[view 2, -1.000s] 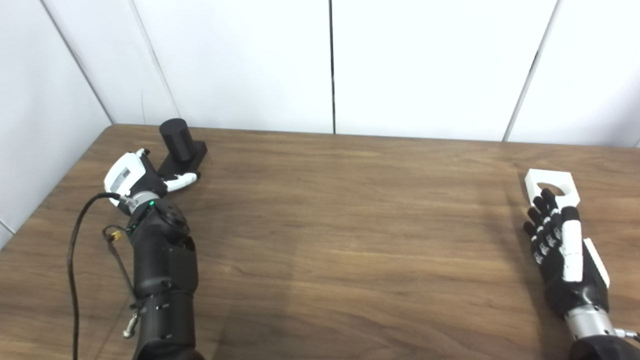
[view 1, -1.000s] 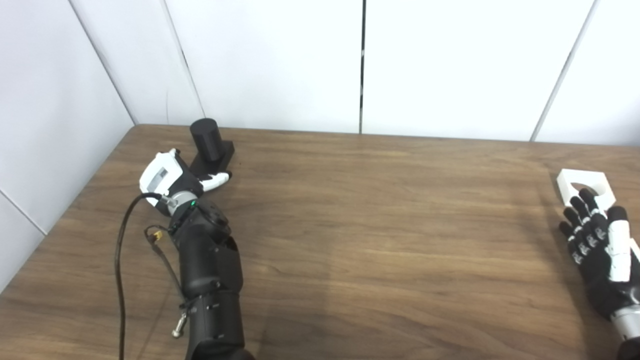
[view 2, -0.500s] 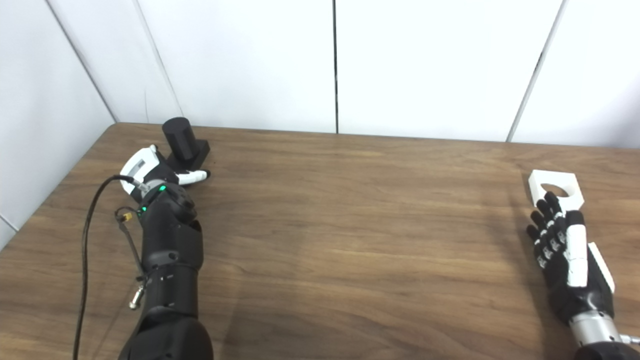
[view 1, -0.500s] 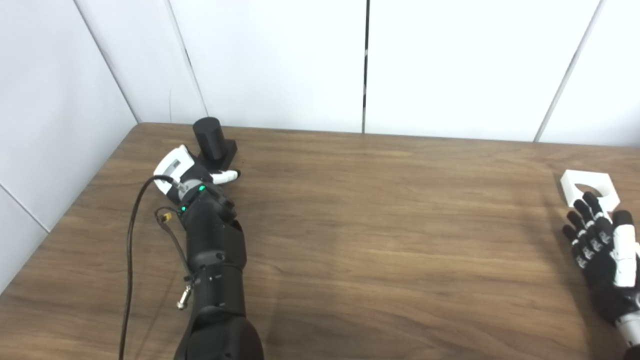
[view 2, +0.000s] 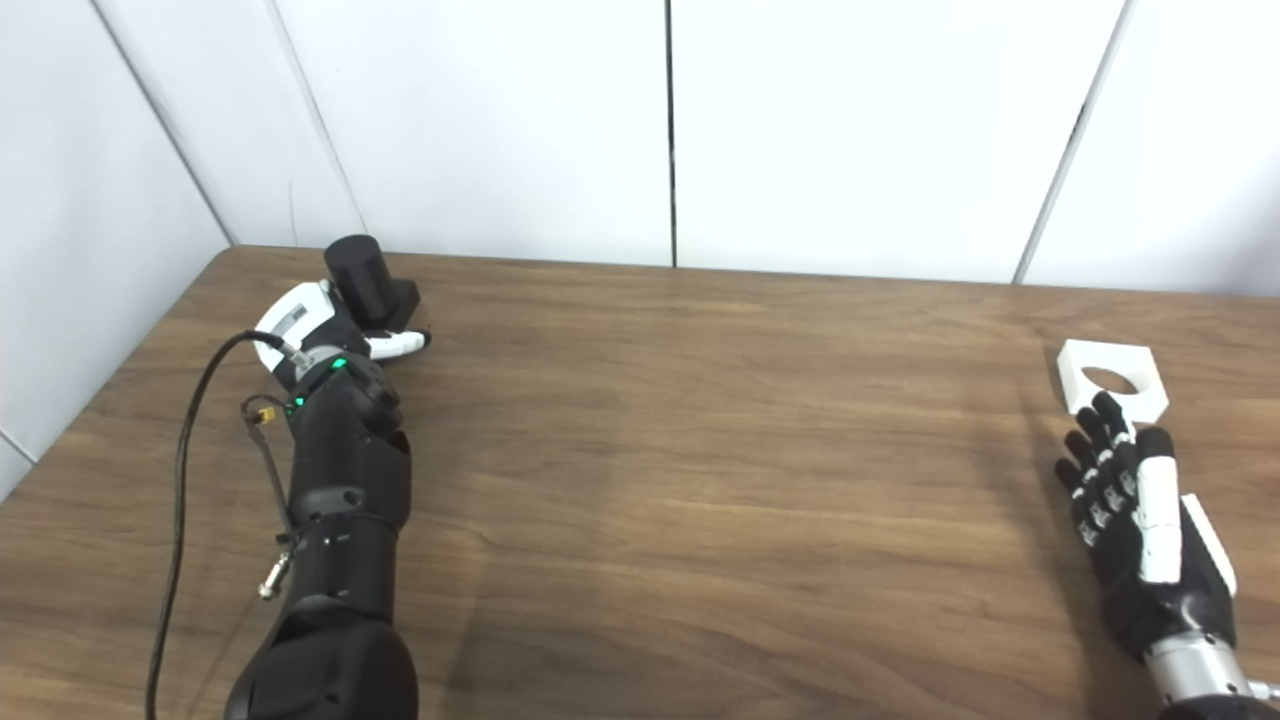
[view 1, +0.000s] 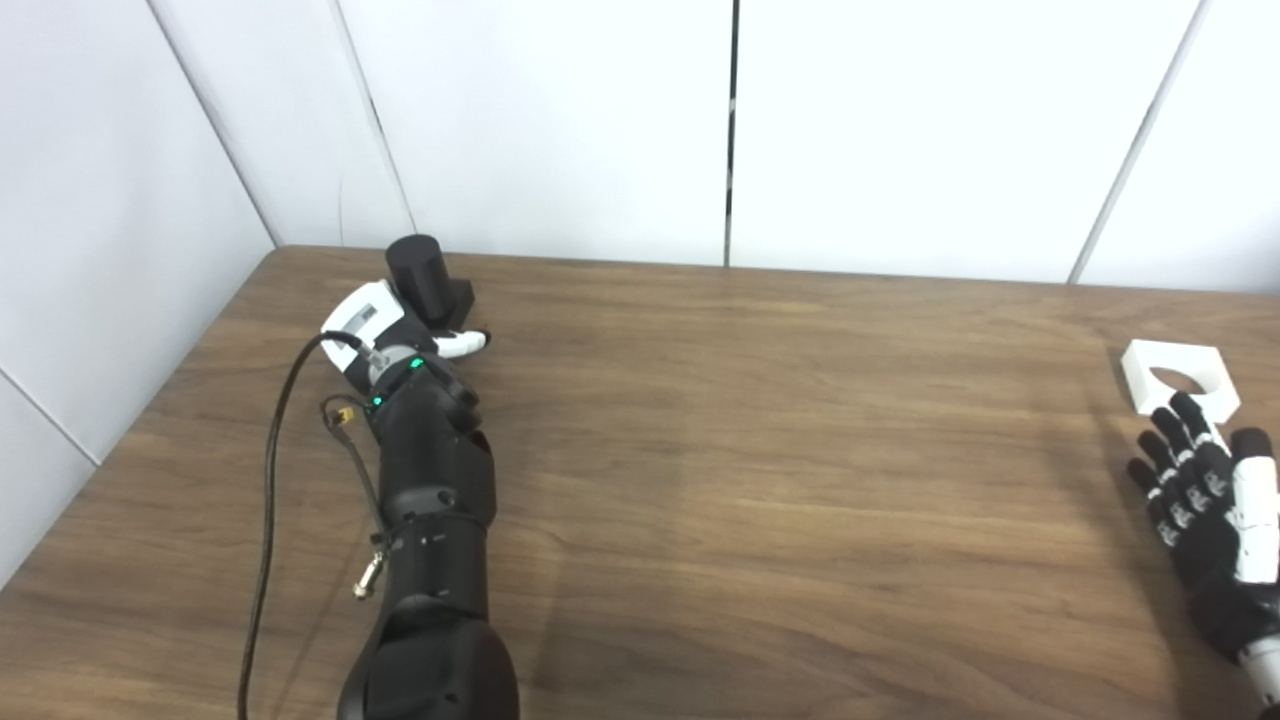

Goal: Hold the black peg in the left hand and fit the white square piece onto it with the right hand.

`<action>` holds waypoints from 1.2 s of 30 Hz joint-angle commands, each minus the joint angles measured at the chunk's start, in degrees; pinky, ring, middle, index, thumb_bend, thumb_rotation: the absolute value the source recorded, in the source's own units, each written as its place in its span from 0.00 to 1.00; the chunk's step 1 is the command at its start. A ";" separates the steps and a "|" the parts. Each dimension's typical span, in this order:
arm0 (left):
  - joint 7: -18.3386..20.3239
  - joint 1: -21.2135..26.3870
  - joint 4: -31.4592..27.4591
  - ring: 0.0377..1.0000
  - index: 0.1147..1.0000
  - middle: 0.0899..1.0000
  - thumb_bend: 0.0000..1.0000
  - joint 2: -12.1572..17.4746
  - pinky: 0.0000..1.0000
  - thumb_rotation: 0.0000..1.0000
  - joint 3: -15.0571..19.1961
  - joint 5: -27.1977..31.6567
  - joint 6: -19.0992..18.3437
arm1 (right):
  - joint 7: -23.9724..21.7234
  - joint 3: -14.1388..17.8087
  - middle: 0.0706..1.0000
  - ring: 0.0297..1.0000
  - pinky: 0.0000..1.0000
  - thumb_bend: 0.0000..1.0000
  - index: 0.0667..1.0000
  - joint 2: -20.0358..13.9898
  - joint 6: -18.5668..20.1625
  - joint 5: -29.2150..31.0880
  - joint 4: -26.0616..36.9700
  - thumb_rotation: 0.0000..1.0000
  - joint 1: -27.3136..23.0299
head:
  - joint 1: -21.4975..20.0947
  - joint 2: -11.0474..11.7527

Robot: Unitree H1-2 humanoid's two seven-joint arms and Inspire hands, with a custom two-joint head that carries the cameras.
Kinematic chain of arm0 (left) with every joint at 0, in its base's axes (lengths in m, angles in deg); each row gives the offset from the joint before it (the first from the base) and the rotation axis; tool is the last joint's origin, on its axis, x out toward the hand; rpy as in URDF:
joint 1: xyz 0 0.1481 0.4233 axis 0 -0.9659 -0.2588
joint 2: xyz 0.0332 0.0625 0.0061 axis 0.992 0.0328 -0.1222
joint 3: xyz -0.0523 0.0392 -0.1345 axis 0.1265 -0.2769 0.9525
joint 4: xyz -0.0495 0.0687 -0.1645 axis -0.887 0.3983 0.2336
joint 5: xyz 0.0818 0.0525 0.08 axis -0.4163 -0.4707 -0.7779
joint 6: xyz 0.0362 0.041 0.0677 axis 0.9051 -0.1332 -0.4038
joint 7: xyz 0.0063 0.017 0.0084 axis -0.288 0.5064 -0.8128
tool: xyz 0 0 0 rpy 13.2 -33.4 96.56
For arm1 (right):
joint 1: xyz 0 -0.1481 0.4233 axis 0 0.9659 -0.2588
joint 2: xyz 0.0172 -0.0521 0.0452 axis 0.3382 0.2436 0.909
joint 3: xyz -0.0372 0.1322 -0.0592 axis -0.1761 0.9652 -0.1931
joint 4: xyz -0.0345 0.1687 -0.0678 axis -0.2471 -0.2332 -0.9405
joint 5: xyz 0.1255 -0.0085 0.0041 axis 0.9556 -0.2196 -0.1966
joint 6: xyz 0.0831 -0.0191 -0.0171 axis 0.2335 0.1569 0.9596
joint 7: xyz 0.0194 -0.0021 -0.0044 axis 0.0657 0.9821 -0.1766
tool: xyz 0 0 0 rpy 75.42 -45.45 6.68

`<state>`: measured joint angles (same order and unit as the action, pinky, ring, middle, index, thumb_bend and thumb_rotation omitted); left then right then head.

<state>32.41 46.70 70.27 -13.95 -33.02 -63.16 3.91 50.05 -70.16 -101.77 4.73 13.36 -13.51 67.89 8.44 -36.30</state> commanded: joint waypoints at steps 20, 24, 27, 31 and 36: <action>-1.48 3.68 1.74 1.00 0.76 1.00 0.76 4.21 1.00 0.31 -0.47 1.15 0.08 | -0.93 0.42 1.00 1.00 1.00 0.63 1.00 -2.27 0.03 1.49 2.34 1.00 -0.60 | 0.10 -0.37; -1.78 3.39 1.85 1.00 0.79 1.00 0.76 4.37 1.00 0.29 -0.50 1.40 0.08 | -1.22 0.53 1.00 1.00 1.00 0.62 1.00 -2.64 0.48 1.60 3.00 1.00 -0.37 | 0.27 -0.47; -1.93 2.96 0.94 1.00 0.76 1.00 0.75 4.05 1.00 0.26 -0.36 2.01 0.08 | -1.68 0.48 1.00 1.00 1.00 0.62 1.00 -2.87 0.23 1.73 3.07 1.00 -0.40 | 0.38 -0.56; -2.95 2.40 1.04 1.00 0.74 1.00 0.75 4.28 0.99 0.22 -1.23 2.91 0.08 | -1.65 0.51 1.00 1.00 1.00 0.62 1.00 -2.86 0.55 1.63 3.02 1.00 -0.62 | 0.33 -0.57; -3.82 1.74 1.63 1.00 0.68 0.99 0.73 4.93 0.98 0.18 -3.05 3.84 0.08 | -1.57 0.59 1.00 1.00 1.00 0.62 1.00 -3.16 0.72 1.41 2.96 1.00 -0.92 | 0.21 -0.65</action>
<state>30.64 46.76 72.93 -10.74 -35.34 -59.28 3.96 48.86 -70.10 -103.44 5.98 14.16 -12.42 68.71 8.61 -36.91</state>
